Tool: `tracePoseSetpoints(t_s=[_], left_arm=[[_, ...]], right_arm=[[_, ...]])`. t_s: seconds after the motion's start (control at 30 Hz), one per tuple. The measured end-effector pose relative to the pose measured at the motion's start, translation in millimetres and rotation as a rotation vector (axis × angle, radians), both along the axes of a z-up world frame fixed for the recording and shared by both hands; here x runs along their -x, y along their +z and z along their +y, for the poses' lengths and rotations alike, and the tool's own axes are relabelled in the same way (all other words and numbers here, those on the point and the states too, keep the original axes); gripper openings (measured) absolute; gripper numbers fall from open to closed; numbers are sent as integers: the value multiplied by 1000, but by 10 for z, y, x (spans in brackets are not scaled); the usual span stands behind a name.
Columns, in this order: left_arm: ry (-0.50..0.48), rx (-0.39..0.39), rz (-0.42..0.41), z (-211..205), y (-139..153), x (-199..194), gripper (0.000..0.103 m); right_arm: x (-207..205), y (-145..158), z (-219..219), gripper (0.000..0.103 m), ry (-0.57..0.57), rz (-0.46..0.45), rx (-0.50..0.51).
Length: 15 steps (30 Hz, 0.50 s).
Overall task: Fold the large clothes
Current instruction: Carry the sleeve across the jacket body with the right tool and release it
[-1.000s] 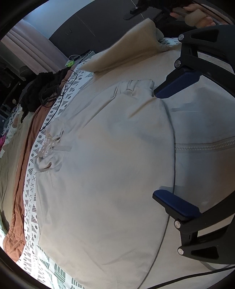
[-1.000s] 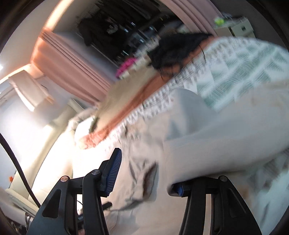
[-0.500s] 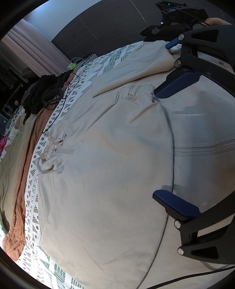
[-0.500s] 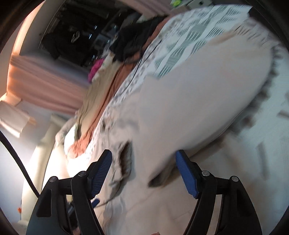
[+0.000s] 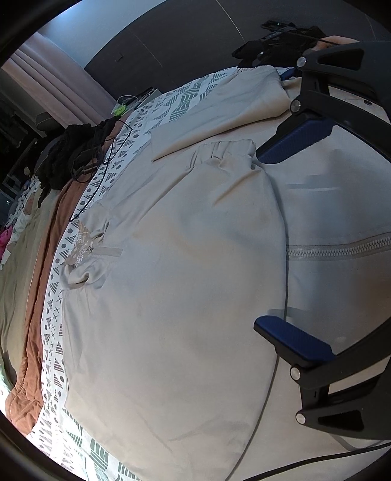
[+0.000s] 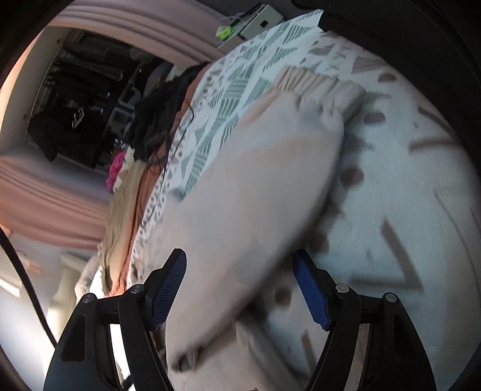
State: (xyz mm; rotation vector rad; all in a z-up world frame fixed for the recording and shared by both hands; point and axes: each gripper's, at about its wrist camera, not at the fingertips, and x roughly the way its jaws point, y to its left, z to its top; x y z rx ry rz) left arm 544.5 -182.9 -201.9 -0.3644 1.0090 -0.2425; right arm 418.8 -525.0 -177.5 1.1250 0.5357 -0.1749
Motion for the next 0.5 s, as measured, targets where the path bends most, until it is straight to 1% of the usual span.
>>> tracePoseSetpoints(t_s=[0.13, 0.17, 0.2, 0.23, 0.27, 0.3, 0.37, 0.5], left_arm=[[7, 1, -9, 51, 23, 18, 103], [9, 2, -10, 68, 31, 23, 103], [12, 3, -11, 81, 36, 27, 103], [15, 5, -12, 96, 42, 29, 103], [18, 9, -13, 114, 49, 33, 103], [21, 13, -14, 131, 54, 36, 103], [25, 22, -17, 162, 71, 50, 103], [31, 32, -23, 217, 113, 81, 103]], right_arm=[[-105, -82, -110, 72, -9, -34, 13], [-200, -153, -96, 69, -9, -34, 14], [-253, -175, -93, 59, -10, -44, 16], [-262, -156, -87, 51, -10, -62, 23], [-246, -107, -59, 33, -6, -80, 40], [-237, -60, -24, 18, 1, -93, 57], [-222, -11, 24, 10, 14, -113, 73], [-338, 89, 178, 4, 30, -145, 115]])
